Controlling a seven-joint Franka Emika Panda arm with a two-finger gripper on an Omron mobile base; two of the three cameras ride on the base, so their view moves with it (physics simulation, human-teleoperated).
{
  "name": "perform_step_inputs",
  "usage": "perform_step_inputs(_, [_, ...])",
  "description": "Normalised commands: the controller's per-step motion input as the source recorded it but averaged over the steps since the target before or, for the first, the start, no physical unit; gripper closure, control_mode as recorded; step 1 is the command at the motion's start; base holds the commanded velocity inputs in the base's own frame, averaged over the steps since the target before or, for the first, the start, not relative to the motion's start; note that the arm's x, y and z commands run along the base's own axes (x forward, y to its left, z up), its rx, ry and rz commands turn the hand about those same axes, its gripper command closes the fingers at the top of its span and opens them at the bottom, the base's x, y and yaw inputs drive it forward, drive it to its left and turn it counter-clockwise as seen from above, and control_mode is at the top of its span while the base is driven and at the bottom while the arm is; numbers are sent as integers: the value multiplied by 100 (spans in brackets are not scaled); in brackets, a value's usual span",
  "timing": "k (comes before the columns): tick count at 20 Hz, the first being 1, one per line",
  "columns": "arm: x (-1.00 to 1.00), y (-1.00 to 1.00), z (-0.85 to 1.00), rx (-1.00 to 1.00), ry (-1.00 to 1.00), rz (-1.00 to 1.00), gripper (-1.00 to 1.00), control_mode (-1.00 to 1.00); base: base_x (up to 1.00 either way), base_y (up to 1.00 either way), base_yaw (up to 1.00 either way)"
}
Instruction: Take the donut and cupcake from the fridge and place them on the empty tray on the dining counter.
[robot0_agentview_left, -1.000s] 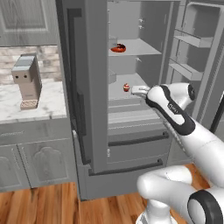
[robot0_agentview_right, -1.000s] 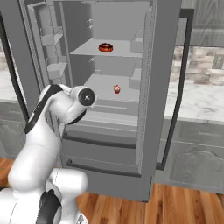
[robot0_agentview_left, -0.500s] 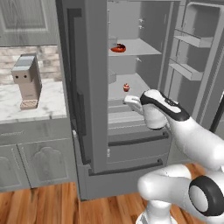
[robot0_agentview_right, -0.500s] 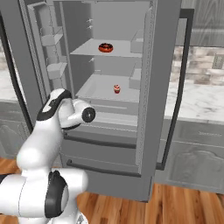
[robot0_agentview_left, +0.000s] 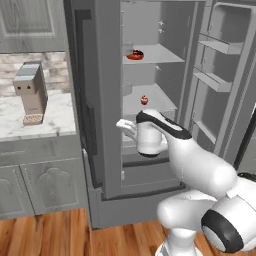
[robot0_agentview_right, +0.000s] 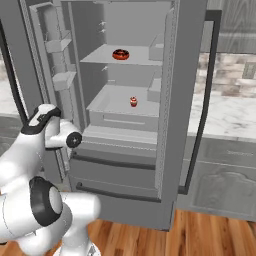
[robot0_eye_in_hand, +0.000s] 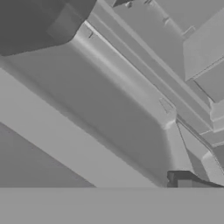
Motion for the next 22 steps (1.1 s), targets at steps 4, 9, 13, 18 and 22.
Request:
perform_step_inputs(4, [-26,100,-41,6,0,12,-100,-100,0,0,0])
perform_step_inputs(9, [-7,100,-53,6,0,14,-100,-100,0,0,0])
perform_step_inputs(13, [-21,78,-18,1,0,6,-100,-100,0,0,0])
perform_step_inputs(18, [-31,-50,25,-1,0,-8,-100,-100,0,0,0])
perform_step_inputs(22, [-7,-100,37,-4,12,-9,-100,-100,0,0,0])
